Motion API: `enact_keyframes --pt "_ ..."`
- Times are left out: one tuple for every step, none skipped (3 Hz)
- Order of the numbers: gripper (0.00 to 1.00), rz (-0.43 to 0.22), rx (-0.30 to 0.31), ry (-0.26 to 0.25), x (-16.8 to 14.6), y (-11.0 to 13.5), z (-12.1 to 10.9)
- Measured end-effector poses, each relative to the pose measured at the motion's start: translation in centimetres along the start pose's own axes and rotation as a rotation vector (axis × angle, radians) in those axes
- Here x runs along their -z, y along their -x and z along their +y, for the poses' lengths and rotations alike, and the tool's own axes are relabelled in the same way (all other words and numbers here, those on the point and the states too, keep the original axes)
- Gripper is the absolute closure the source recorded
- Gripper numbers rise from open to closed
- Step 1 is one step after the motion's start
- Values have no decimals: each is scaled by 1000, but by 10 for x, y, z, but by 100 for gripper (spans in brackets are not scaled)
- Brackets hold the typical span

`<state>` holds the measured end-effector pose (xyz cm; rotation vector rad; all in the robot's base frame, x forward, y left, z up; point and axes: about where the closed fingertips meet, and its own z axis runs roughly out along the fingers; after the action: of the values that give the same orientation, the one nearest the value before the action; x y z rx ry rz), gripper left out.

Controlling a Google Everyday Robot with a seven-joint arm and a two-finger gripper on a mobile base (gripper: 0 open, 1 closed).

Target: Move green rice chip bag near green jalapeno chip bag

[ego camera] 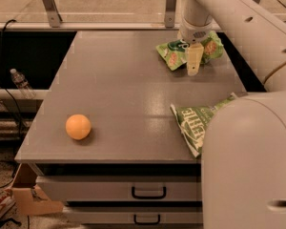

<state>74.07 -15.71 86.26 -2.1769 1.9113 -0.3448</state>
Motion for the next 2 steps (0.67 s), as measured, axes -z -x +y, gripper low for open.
enact_keyframes --pt "41 17 -1 9 0 -5 -3" --pt "64 30 11 13 6 -7 -6"
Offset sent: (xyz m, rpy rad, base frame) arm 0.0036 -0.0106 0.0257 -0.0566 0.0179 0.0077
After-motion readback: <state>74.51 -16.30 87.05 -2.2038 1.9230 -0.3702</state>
